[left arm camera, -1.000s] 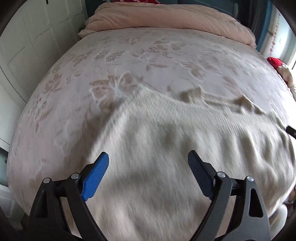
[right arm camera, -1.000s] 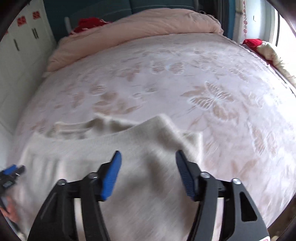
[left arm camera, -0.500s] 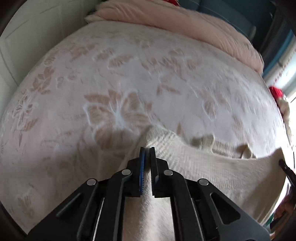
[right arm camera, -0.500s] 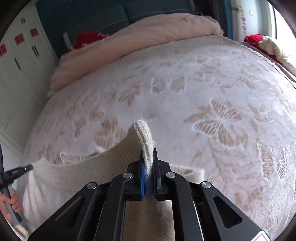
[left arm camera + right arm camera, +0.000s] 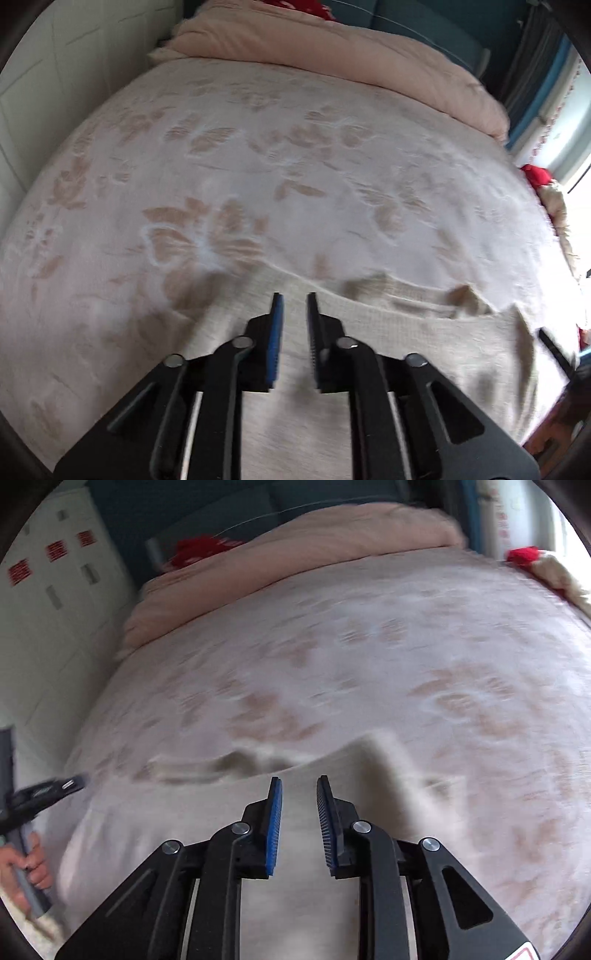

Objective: Fold small clothes
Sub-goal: 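Smooth the folded sweater surface with the right tool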

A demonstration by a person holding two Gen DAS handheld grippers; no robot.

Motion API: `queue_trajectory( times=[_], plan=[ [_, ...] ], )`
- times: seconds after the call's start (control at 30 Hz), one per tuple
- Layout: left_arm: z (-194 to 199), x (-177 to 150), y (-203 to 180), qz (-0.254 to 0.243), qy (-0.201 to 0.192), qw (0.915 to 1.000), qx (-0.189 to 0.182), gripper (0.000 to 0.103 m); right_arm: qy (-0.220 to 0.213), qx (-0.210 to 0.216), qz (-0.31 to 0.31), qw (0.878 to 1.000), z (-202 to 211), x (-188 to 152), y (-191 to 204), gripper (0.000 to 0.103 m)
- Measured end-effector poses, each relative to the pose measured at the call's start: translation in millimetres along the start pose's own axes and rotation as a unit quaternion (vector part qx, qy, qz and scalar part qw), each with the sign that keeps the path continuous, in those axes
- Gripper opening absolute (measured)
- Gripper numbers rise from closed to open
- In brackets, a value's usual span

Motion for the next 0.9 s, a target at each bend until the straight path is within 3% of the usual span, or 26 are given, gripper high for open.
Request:
queue_trajectory(
  times=[0.07,0.13,0.2,0.23,0.27,0.33,0.4,0.47,0.5,0.57,0.67,0.77,0.83,0.87,0.9],
  plan=[
    [-16.5,-13.4,-11.0,-0.011,0.022,0.9997,0.001,0.021,0.018,0.023,0.031,0.999,-12.1,-15.5,35.6,0.019],
    [-45.5,-32.7,-13.6,-0.025,0.058,0.9978,0.021,0.021,0.040,0.016,0.078,0.996,-33.7,-33.0,62.5,0.017],
    [-65.1,-46.0,-3.9,-0.034,0.071,0.9960,0.043,0.023,0.040,0.000,0.087,0.995,-46.3,-39.5,59.4,0.009],
    [-63.8,-46.4,-2.8,-0.042,0.055,0.9967,0.042,0.024,0.046,0.009,0.059,0.997,-43.4,-36.5,48.9,0.006],
    [-61.9,-46.0,-2.8,-0.044,0.054,0.9968,0.039,0.024,0.047,-0.008,0.038,0.998,-35.2,-32.6,35.7,0.002],
    [-47.8,-41.4,-2.7,-0.027,0.056,0.9978,0.023,0.024,0.019,-0.037,0.030,0.999,-6.5,-28.4,12.6,0.008],
    [-20.2,-37.4,-1.6,-0.015,0.033,0.9993,0.003,0.026,0.004,-0.050,0.028,0.998,21.4,-32.0,-9.5,0.012],
    [16.8,-43.9,7.2,0.001,-0.001,1.0000,-0.006,0.052,0.002,-0.062,0.020,0.998,45.2,-43.9,-29.1,0.012],
    [32.8,-51.8,14.7,0.016,-0.016,0.9997,-0.008,0.059,0.003,-0.062,0.016,0.998,54.3,-50.9,-34.3,0.012],
    [63.6,-75.8,35.3,0.057,-0.032,0.9977,-0.013,0.062,0.008,-0.055,0.007,0.998,66.4,-65.9,-33.8,0.012],
    [89.3,-111.5,45.0,0.116,-0.044,0.9915,-0.040,0.061,0.031,0.000,0.010,0.999,62.8,-85.4,1.2,0.012],
    [81.4,-132.9,8.1,0.094,-0.031,0.9925,-0.072,0.062,0.055,0.058,0.040,0.996,47.7,-102.3,62.9,0.012],
    [53.6,-143.6,-16.7,0.046,0.004,0.9973,-0.057,0.062,0.057,0.071,0.067,0.994,39.7,-110.6,91.2,0.012],
    [42.1,-147.3,-20.4,0.026,0.017,0.9988,-0.037,0.062,0.056,0.061,0.084,0.993,34.2,-113.5,98.7,0.012],
    [32.5,-150.4,-18.5,0.011,0.027,0.9996,-0.006,0.061,0.049,0.032,0.094,0.994,29.1,-114.8,91.9,0.004]
  ],
)
Point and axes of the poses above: each gripper's, at about its wrist camera, not at the fingertips, and z roughly against the way its jaws point, y to its left, x to its top, the point moved 5 cm from there along -z, roughly the way its jaws point, and after that the axes turned 15 degrees about -x, right-handed, at the moved point
